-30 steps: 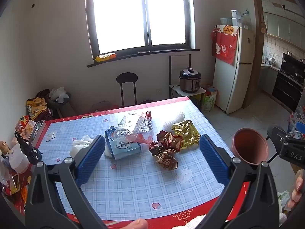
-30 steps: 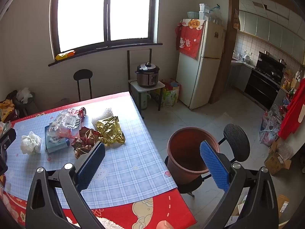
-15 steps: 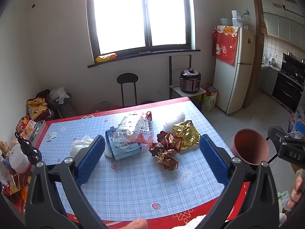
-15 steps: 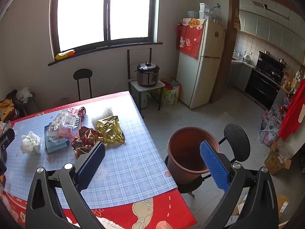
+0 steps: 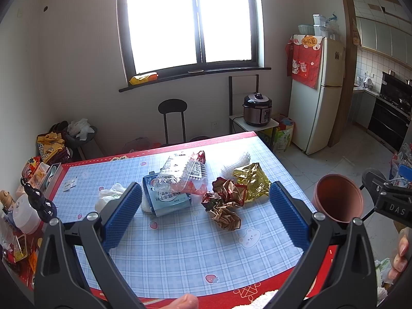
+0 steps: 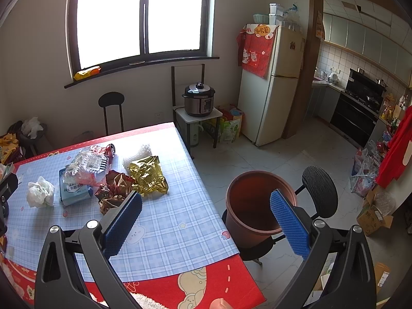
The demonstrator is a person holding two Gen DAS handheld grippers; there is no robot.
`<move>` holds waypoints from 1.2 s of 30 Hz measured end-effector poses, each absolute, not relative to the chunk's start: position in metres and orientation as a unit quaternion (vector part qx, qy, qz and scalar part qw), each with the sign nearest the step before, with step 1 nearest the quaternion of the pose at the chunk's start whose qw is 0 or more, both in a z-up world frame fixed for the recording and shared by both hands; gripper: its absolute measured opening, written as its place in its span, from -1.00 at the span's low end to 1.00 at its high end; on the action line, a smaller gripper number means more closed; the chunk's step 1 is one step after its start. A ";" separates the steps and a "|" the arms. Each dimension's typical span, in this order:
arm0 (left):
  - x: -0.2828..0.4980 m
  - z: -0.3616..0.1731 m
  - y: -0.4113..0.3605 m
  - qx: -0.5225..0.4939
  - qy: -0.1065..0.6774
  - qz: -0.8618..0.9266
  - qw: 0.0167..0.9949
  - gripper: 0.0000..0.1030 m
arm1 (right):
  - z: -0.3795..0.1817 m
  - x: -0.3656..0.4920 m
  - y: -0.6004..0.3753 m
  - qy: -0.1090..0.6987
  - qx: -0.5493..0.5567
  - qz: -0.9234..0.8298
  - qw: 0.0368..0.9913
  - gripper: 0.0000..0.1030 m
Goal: Collect trash
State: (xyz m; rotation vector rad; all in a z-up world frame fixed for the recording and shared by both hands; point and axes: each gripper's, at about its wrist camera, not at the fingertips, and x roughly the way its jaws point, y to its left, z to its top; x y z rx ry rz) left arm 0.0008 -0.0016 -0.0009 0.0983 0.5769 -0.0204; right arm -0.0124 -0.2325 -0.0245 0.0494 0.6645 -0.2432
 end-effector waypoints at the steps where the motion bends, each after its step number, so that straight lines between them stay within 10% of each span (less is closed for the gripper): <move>1: 0.000 0.001 -0.001 0.049 0.285 -0.010 0.957 0.89 | -0.025 -0.012 -0.232 0.326 0.024 -0.120 0.938 0.90; 36: 0.002 0.013 0.002 0.048 0.279 -0.011 0.959 0.90 | -0.027 -0.012 -0.233 0.327 0.026 -0.126 0.936 0.90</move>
